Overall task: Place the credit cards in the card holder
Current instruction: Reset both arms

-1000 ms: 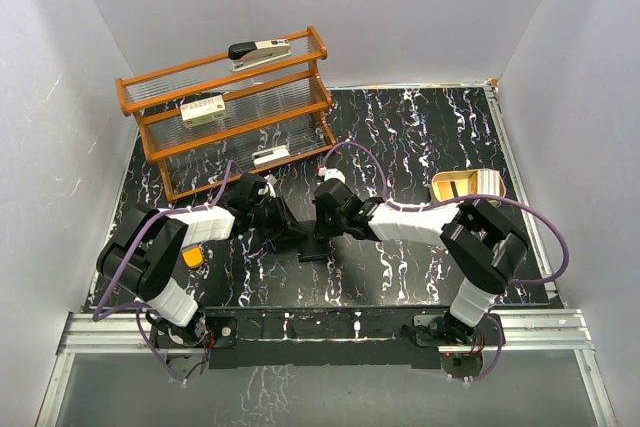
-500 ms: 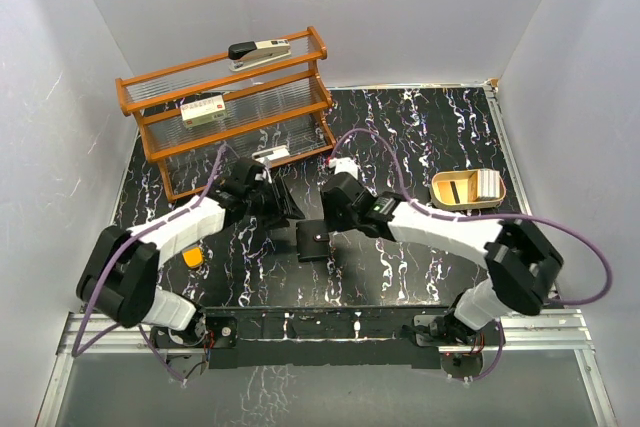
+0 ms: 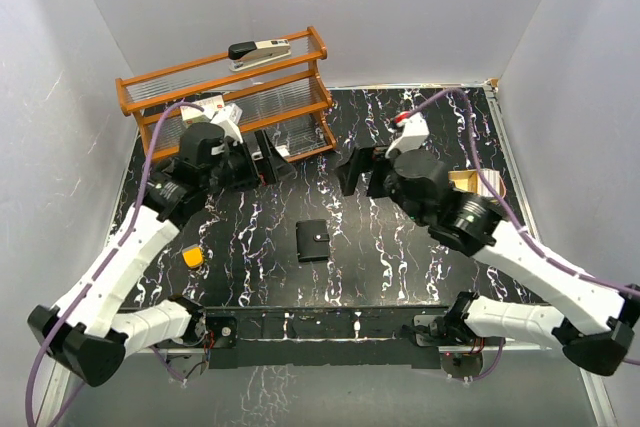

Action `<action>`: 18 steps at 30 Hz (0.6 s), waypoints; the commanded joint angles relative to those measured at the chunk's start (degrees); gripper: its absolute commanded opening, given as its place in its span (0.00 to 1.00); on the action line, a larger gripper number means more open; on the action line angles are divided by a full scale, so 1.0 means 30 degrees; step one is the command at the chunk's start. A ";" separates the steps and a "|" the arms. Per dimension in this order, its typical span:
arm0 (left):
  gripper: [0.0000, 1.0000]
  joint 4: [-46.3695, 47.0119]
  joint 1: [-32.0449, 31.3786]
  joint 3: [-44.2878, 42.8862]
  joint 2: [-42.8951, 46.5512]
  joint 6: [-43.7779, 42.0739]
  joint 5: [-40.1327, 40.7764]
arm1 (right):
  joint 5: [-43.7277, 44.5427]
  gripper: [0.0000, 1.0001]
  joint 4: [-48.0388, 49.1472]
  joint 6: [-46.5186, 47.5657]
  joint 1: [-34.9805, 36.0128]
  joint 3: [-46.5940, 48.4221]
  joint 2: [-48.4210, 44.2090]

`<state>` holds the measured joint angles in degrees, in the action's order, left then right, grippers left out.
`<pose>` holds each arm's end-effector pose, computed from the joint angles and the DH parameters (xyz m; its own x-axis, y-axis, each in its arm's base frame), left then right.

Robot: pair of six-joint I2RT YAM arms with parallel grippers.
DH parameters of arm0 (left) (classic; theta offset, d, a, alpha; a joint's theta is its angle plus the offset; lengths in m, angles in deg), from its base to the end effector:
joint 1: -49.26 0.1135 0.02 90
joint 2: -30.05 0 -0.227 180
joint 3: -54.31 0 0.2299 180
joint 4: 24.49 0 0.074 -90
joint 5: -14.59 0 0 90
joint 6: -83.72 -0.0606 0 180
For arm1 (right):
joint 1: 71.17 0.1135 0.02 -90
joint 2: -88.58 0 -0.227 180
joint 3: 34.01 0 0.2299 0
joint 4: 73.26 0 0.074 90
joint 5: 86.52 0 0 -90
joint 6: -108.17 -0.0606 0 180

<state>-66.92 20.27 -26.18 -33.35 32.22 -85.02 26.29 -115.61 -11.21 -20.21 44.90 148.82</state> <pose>0.2216 -0.1344 0.3268 -0.6726 -0.3290 -0.6628 0.2442 0.7468 -0.6185 0.1720 0.1748 0.3320 -0.4620 0.1483 -0.8744 -0.3049 0.8993 0.3136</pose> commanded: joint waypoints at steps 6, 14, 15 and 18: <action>0.99 -0.1001 0.0002 -0.1000 0.3127 -0.1901 0.0035 | 0.0719 0.98 -0.0700 -0.1246 -0.0029 0.1075 -0.2388; 0.99 -0.0515 -0.0003 0.0969 0.5100 -0.1504 0.0769 | 0.0226 0.98 0.0128 -0.2036 -0.0009 -0.1030 -0.3437; 0.99 -0.0533 -0.0004 0.1172 0.5190 -0.1482 0.0818 | 0.0221 0.98 0.0262 -0.2065 -0.0014 -0.1269 -0.3533; 0.99 -0.0542 -0.0003 0.1702 0.5333 -0.1278 0.0783 | -0.0118 0.98 0.0479 -0.1958 -0.0016 -0.1780 -0.3574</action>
<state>-68.39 20.27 -22.84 -17.88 28.07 -83.42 26.86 -117.90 -16.48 -20.24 40.66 139.23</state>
